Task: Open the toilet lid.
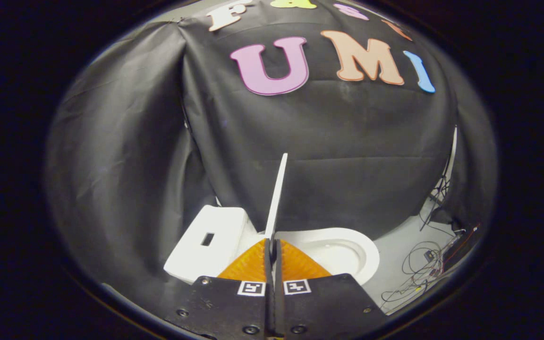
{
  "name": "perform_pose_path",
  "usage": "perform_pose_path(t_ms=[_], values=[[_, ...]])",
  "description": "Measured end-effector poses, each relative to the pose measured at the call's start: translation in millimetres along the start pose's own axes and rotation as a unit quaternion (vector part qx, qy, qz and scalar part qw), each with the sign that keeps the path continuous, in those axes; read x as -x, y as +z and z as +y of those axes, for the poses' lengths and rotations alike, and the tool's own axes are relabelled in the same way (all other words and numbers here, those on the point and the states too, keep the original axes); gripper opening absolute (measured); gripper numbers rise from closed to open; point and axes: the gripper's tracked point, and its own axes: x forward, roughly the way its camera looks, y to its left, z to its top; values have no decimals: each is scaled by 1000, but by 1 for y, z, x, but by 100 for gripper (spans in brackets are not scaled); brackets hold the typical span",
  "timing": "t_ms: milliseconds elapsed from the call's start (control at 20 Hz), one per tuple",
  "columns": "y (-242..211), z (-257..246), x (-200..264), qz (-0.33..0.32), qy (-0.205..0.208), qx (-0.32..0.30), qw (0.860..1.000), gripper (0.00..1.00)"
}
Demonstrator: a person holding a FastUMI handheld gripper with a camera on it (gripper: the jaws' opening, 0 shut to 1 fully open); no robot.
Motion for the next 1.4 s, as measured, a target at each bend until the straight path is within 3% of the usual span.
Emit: perform_pose_path(t_ms=[800, 1400], values=[[-9, 126, -15, -12, 76, 41, 996, 0], [-20, 159, -26, -13, 104, 60, 993, 0]])
